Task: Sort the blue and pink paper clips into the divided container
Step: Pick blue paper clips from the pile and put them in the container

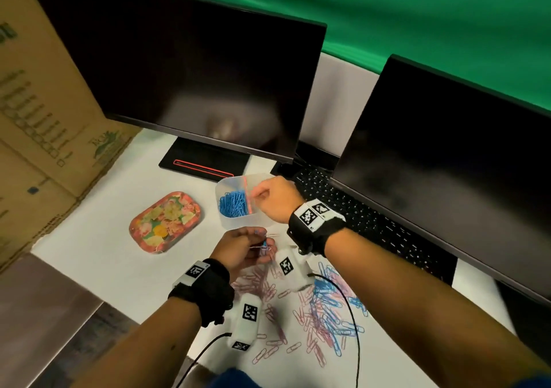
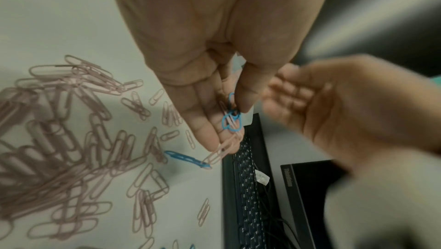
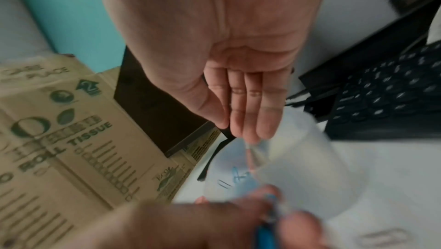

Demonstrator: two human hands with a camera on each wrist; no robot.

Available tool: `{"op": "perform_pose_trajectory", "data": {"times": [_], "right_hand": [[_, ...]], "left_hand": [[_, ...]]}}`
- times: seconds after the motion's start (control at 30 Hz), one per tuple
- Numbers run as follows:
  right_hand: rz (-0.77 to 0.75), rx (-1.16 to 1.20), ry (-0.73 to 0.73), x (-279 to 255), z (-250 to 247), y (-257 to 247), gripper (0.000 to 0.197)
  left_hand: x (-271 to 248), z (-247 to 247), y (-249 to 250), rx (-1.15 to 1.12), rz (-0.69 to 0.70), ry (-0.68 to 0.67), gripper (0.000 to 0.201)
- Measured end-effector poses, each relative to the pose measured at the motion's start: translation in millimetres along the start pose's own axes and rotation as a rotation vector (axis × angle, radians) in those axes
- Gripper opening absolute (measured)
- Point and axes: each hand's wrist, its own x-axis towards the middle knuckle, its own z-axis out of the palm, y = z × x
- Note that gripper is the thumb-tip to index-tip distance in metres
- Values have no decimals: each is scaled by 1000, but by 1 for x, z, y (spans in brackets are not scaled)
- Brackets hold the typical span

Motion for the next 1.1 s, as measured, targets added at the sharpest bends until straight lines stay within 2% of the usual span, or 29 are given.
{"op": "perform_pose_trajectory", "data": {"times": [0.13, 0.23, 0.37, 0.5, 0.67, 0.87, 0.97, 1.1], "right_hand": [[66, -1, -156, -39, 8, 59, 10], [103, 140, -137, -62, 20, 83, 12], [124, 300, -33, -73, 32, 86, 12], [89, 330, 40, -72, 39, 87, 3], [74, 436, 102, -73, 31, 87, 11], [163, 704, -38, -77, 8, 80, 12], [195, 817, -102, -79, -5, 77, 4], [234, 910, -118, -80, -15, 79, 9]], "left_hand": [[3, -5, 4, -71, 32, -25, 14], [4, -3, 6, -87, 48, -33, 13], [4, 0, 4, -92, 54, -21, 15], [8, 1, 1, -78, 63, -19, 22], [9, -2, 1, -91, 54, -8, 17], [9, -1, 0, -129, -18, -26, 21], [7, 4, 0, 13, 6, -101, 20], [1, 8, -3, 304, 92, -255, 16]]}}
